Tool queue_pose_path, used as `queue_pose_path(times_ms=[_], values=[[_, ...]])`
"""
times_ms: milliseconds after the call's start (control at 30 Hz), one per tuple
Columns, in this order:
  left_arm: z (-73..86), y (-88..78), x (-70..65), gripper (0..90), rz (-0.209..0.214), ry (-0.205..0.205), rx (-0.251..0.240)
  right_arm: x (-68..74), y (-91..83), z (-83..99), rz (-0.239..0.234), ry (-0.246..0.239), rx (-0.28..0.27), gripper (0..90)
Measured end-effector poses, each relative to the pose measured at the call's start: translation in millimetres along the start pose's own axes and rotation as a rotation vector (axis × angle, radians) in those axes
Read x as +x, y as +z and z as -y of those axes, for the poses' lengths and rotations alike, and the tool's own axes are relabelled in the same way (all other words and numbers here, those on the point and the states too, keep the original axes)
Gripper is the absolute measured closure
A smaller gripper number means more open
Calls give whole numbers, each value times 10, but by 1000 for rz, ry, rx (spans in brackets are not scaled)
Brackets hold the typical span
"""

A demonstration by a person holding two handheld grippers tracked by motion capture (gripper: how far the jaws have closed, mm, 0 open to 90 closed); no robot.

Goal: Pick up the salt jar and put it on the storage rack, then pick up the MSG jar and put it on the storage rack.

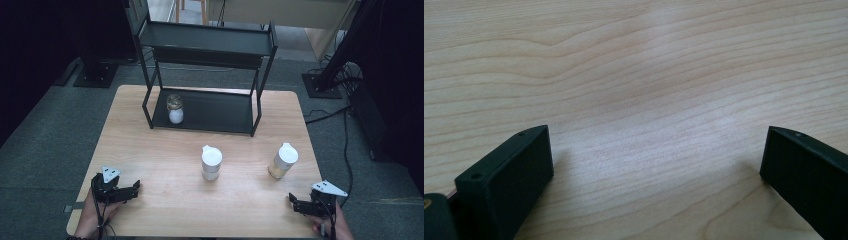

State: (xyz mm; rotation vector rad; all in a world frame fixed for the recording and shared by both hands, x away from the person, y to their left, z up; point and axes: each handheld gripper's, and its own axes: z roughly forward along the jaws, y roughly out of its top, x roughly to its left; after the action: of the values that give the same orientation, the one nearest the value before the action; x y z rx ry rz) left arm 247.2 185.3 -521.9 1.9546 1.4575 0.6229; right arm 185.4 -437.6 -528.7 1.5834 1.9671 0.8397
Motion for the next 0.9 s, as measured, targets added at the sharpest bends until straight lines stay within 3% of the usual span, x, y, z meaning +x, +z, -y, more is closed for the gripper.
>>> queue_pose_path(times_ms=[367, 533, 633, 667, 733, 900], values=[[23, -25, 34, 6, 2, 4, 2, 1, -5, -1, 2, -1, 3, 0], [34, -35, 53, 6, 5, 6, 0, 51, -31, -6, 26, -53, -4, 0], [42, -44, 72, 6, 5, 4, 0, 59, -35, -21, 41, -45, 2, 18], [42, -47, 78, 6, 5, 6, 3, 61, -40, -26, 36, -36, 7, 25], [42, -47, 78, 6, 5, 7, 3, 80, -77, -44, -18, 8, -6, 36], [42, -48, 78, 6, 6, 8, 3, 220, -132, -135, -18, -33, -8, 37]])
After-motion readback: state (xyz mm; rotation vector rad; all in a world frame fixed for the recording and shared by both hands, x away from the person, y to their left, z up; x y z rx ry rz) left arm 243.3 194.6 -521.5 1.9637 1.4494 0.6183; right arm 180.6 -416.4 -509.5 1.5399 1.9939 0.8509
